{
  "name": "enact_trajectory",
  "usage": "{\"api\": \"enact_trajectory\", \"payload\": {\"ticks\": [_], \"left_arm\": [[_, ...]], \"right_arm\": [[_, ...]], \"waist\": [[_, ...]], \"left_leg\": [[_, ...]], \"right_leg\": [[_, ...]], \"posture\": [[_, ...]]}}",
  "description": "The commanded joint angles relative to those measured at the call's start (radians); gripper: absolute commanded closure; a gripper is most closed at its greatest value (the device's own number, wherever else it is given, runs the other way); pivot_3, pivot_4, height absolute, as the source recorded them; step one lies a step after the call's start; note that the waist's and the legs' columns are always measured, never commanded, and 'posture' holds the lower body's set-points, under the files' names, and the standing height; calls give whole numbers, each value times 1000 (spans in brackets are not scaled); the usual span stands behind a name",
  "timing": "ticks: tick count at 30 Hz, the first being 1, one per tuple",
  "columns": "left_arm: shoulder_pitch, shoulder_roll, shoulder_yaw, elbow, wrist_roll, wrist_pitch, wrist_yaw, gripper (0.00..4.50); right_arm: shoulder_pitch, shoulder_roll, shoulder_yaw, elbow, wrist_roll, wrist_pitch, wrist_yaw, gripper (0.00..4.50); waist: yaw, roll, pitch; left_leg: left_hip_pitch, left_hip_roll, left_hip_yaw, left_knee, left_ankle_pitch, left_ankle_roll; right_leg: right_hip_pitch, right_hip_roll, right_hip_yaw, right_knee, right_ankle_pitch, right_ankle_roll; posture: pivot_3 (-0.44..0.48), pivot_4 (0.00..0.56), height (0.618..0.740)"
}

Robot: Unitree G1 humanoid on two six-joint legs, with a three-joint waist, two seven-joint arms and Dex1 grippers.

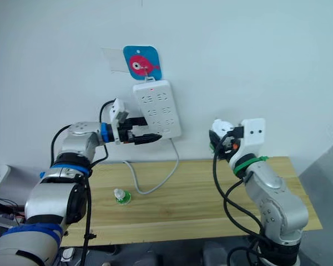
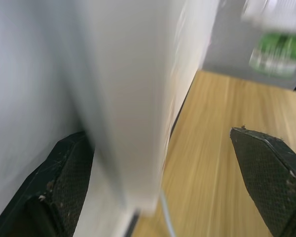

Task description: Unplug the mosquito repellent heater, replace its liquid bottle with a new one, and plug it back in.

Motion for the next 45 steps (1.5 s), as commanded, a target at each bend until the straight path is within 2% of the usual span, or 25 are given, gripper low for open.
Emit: {"api": "enact_trajectory", "payload": {"ticks": [1,3,5,7,10,15,19,22,33,45], "left_arm": [[232,49,31,-426,-104,110,-11,5],[347,48,33,-651,-157,165,22,5],[402,14,23,-819,-207,228,80,5],[432,-12,2,-923,-228,257,119,5],[450,-59,-63,-1008,-229,238,142,5],[382,-196,-156,-872,-147,99,222,5],[341,-247,-194,-756,-125,-8,211,5],[304,-288,-206,-687,-123,-67,219,5],[261,-424,-231,-623,-105,-146,313,5],[225,-466,-231,-584,-106,-169,346,5]], "right_arm": [[11,8,-87,-12,61,-43,12,1432],[27,25,-135,-5,98,-46,7,1432],[37,72,-198,8,161,-46,-20,1432],[37,115,-248,19,230,-35,-48,1432],[33,174,-310,39,371,-18,-105,1432],[44,241,-358,85,640,-53,-226,1432],[54,243,-335,100,768,-116,-310,1432],[62,220,-304,106,821,-156,-345,1432],[98,141,-190,90,997,-293,-425,1432],[123,61,-70,61,1094,-416,-479,1432]], "waist": [[-7,1,1],[1,1,3],[18,-1,5],[44,-1,8],[57,2,9],[59,2,10],[47,2,10],[35,2,10],[29,2,9],[27,2,9]], "left_leg": [[0,0,0,0,0,0],[-1,0,-1,-2,0,-1],[-5,0,-2,-2,1,-5],[-6,0,-4,-2,2,-5],[-3,-3,-3,-1,0,-3],[1,-5,1,1,0,-3],[0,-5,2,1,0,-3],[0,-5,2,0,0,-3],[-2,-5,2,0,0,-3],[-2,-5,2,0,0,-3]], "right_leg": [[0,0,0,1,1,-5],[-1,-1,0,3,-4,-7],[-3,-3,-2,4,-7,-9],[-4,-5,-4,5,-8,-10],[-1,-6,-4,6,-8,-9],[2,-8,-3,6,-6,-6],[1,-7,-2,6,-5,-5],[1,-6,-2,6,-5,-5],[0,-6,-2,4,-5,-5],[0,-6,-2,3,-5,-5]], "posture": [[-47,140,740],[-36,140,740],[-14,139,740],[-14,139,740],[-11,133,740],[-22,122,740],[-27,121,740],[-40,114,740],[-61,108,740],[-71,110,740]]}}
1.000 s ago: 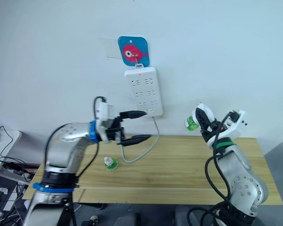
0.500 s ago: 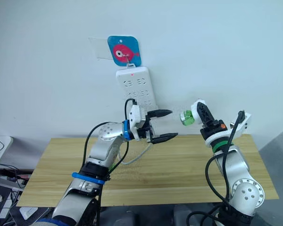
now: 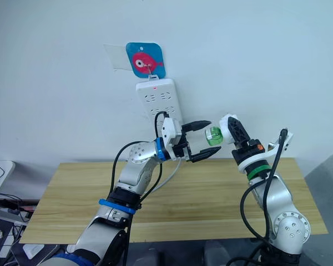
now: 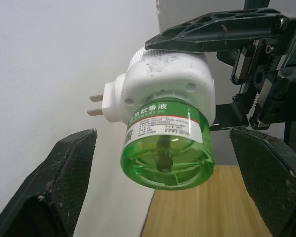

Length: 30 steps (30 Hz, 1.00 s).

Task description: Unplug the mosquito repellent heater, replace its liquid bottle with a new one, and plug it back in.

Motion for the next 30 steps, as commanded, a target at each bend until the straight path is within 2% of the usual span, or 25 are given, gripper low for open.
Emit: {"api": "enact_trajectory", "payload": {"ticks": [1,4,11,12,22,26,30], "left_arm": [[-33,-14,0,-6,-6,-16,14,5],[-42,-16,6,3,-10,-18,13,5],[-42,-18,8,2,-18,-9,5,2091],[-43,-18,8,2,-19,-9,4,2226],[-56,-11,10,7,-16,-11,0,2225],[-65,25,0,21,-23,-30,-78,2225],[-83,60,-10,69,-21,-78,-174,2225]], "right_arm": [[-5,-21,30,-62,38,-40,-4,1432],[-3,-37,47,-64,48,-65,-9,1432],[-1,-68,75,-62,52,-112,-17,1432],[-1,-72,78,-62,53,-118,-18,1432],[12,-110,105,-64,67,-148,-21,1432],[37,-200,94,-49,164,-98,-11,127],[74,-429,38,15,418,22,51,40]], "waist": [[0,0,0],[1,0,0],[-1,0,0],[0,0,0],[0,0,0],[0,0,0],[0,0,0]], "left_leg": [[0,0,0,0,0,0],[0,0,0,0,0,0],[0,0,0,0,0,0],[0,0,0,0,0,0],[0,0,0,0,0,0],[0,0,0,0,0,0],[0,0,0,0,0,0]], "right_leg": [[0,0,0,0,0,0],[0,0,0,0,0,0],[0,0,0,0,0,0],[0,0,0,0,0,0],[0,0,0,0,0,0],[0,0,0,0,0,0],[0,0,0,-1,0,0]], "posture": [[-71,110,740],[-73,113,740],[-73,113,740],[-73,113,740],[-74,115,740],[-80,116,740],[-90,114,740]]}}
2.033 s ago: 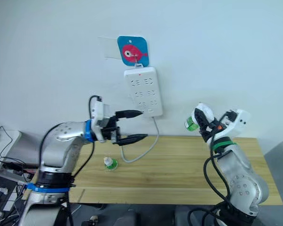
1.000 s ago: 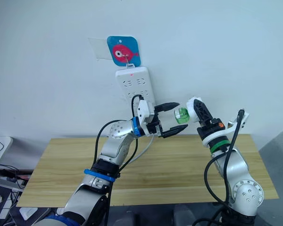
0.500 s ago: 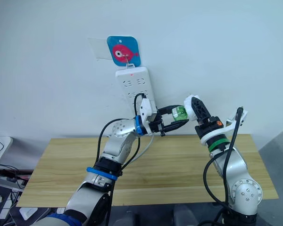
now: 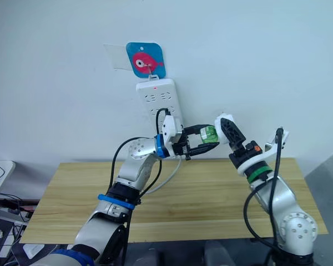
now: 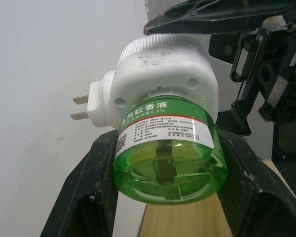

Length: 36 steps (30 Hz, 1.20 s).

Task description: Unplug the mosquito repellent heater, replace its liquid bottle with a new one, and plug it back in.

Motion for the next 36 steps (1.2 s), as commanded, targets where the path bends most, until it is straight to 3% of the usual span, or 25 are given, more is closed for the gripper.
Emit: {"api": "enact_trajectory", "payload": {"ticks": [1,6,10,16,36], "left_arm": [[-31,14,-11,24,-15,-57,-85,2225],[-36,52,-32,55,-23,-117,-227,2225],[-30,70,-43,56,-25,-146,-297,2225],[-14,72,-61,33,-6,-201,-313,2225],[19,81,-83,10,14,-282,-280,2225]], "right_arm": [[25,-158,-69,44,190,120,100,40],[23,-351,-125,215,205,378,349,40],[-43,-450,-87,317,205,538,490,40],[-160,-481,-12,435,205,654,550,40],[-238,-533,39,531,205,755,645,40]], "waist": [[0,0,0],[0,-1,1],[0,-1,1],[7,-2,2],[45,-2,2]], "left_leg": [[0,0,0,0,0,0],[0,0,0,0,0,0],[0,0,1,0,0,1],[0,0,0,0,0,1],[-2,1,0,0,-1,1]], "right_leg": [[0,0,0,-1,0,0],[1,0,0,-2,0,0],[1,0,1,-2,0,0],[1,1,0,-3,0,0],[1,1,-1,-7,1,0]], "posture": [[-92,115,740],[-81,121,740],[-65,126,740],[-37,133,740],[1,125,740]]}}
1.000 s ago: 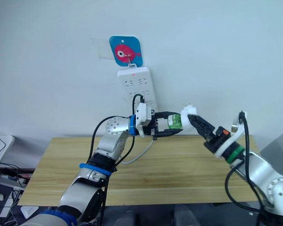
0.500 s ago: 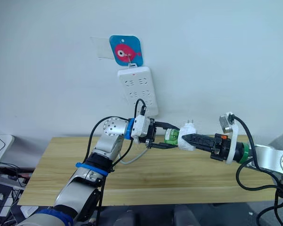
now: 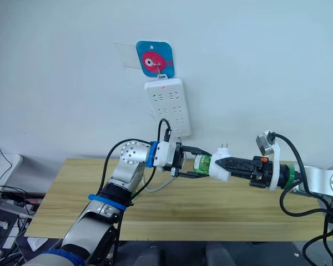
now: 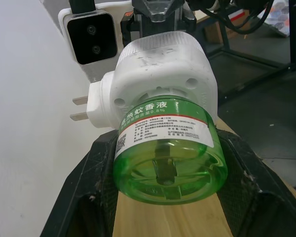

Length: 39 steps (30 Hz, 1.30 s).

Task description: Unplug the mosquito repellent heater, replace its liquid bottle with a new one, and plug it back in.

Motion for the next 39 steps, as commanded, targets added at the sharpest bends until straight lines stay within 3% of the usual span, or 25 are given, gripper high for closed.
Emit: {"api": "enact_trajectory", "payload": {"ticks": [1,10,13,16,22,26,31,34,38,39], "left_arm": [[-5,-2,-7,-28,-1,-24,14,2225],[-11,-4,-17,-22,-5,-31,11,2225],[-9,-3,-21,-25,-9,-32,8,2225],[-8,-2,-24,-26,-12,-33,5,2225],[-7,-5,-27,-42,-28,1,-1,2225],[4,17,-27,-128,-104,284,-9,2225],[-82,128,-43,-195,-308,1108,-19,2225],[-192,144,-12,-84,-419,1499,-14,2225],[-256,159,-21,-9,-479,1678,-71,2225],[-255,163,-40,-13,-474,1672,-85,1875]], "right_arm": [[-4,-18,-13,-25,25,3,29,40],[12,-5,-14,-43,25,-21,8,40],[14,-1,-14,-46,25,-24,5,597],[14,0,-15,-48,25,-24,7,1486],[16,-4,-15,-55,25,-27,9,1481],[19,-59,3,-86,25,-15,17,1481],[12,-97,26,-80,25,-20,19,1481],[-2,-118,45,-80,25,-18,28,1481],[-10,-129,66,-81,25,-26,33,1481],[-10,-129,69,-82,25,-30,35,1481]], "waist": [[2,0,0],[6,0,0],[7,0,0],[7,0,0],[7,0,0],[7,0,0],[2,0,0],[-5,0,0],[-11,0,0],[-11,0,0]], "left_leg": [[0,0,0,0,0,0],[0,0,0,0,0,0],[0,0,0,0,0,0],[0,0,0,0,0,0],[0,0,0,1,0,0],[0,0,0,1,0,0],[0,0,-1,1,0,0],[0,0,-2,1,0,0],[0,0,-2,1,0,0],[0,0,-2,1,0,0]], "right_leg": [[0,0,0,0,0,0],[0,0,0,0,0,0],[0,0,0,0,0,0],[0,0,0,0,0,0],[0,0,0,0,0,0],[0,0,0,1,0,0],[0,0,-1,2,0,0],[0,0,-2,3,0,1],[0,0,-2,3,-3,5],[0,0,-2,2,-2,4]], "posture": [[-1,123,740],[-5,116,740],[-6,113,740],[-6,113,740],[-5,110,740],[-4,110,740],[-2,111,740],[-5,113,740],[-8,117,740],[-8,117,740]]}}
